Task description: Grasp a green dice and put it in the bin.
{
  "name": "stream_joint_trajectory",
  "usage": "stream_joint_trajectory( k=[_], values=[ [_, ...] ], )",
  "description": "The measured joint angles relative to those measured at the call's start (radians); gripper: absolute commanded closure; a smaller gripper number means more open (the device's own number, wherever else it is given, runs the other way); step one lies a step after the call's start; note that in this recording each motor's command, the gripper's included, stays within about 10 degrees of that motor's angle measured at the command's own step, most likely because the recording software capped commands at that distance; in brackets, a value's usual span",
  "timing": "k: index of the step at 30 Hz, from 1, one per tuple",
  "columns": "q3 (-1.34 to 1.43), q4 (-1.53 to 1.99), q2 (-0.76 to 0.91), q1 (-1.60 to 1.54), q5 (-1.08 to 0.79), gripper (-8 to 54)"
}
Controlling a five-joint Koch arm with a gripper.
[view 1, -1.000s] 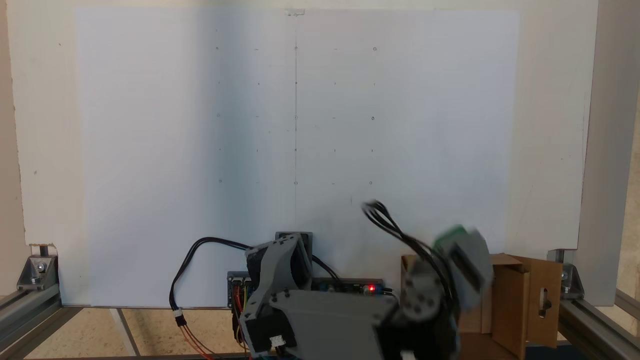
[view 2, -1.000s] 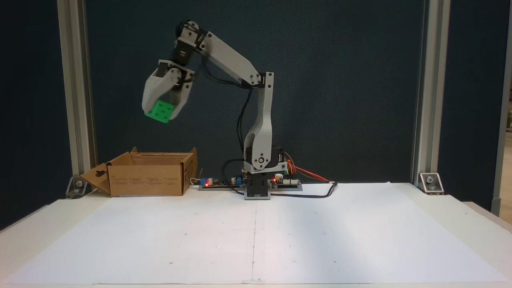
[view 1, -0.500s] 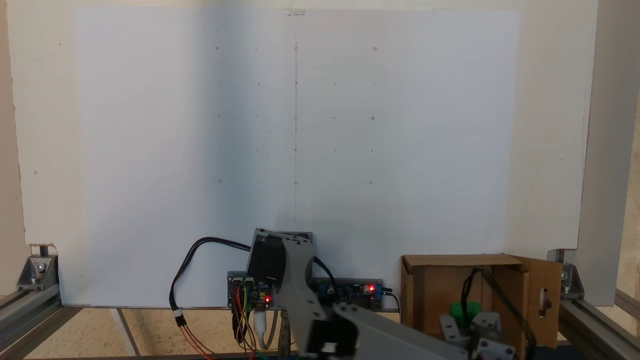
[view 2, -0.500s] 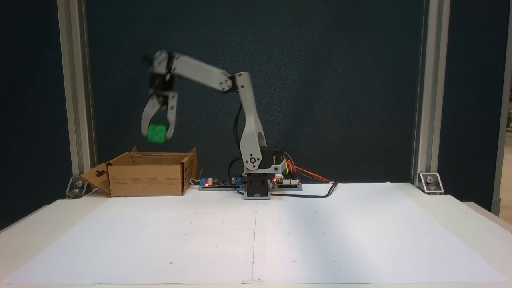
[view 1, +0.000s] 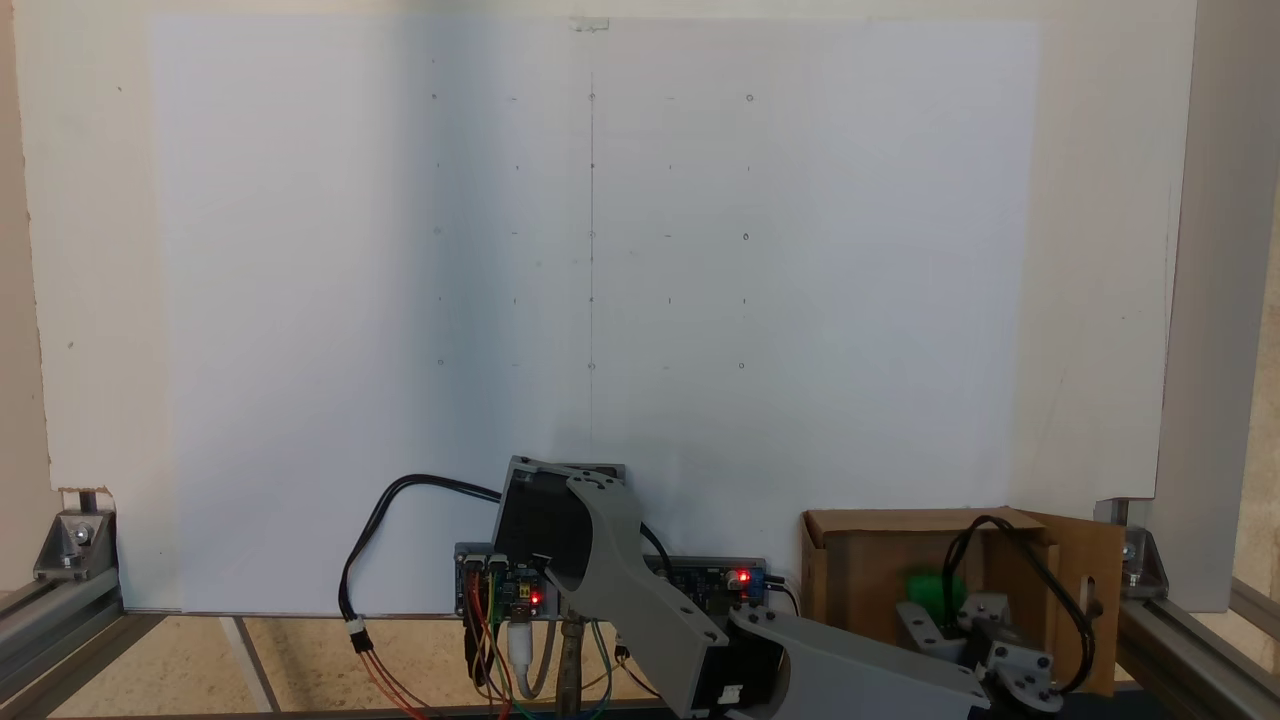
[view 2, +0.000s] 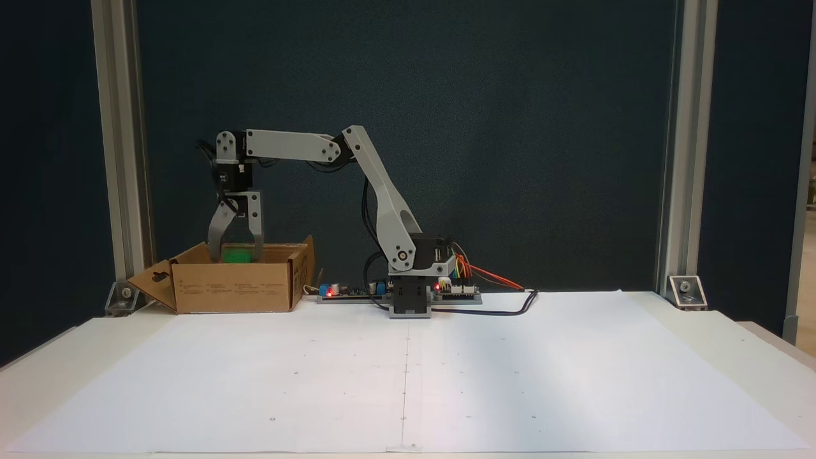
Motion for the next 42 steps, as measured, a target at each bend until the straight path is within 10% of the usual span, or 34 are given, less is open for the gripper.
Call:
stream_joint_trajectory(
  k=[10,24,42],
  values=[
    [-0.153,-0.072,0.138,-0.097,0.247,1.7],
    [-0.176,-0.268,0.54,-1.101,0.506,1.4],
    [0.962,-0.663,1.069,-1.908,0.488,0.2]
  ],
)
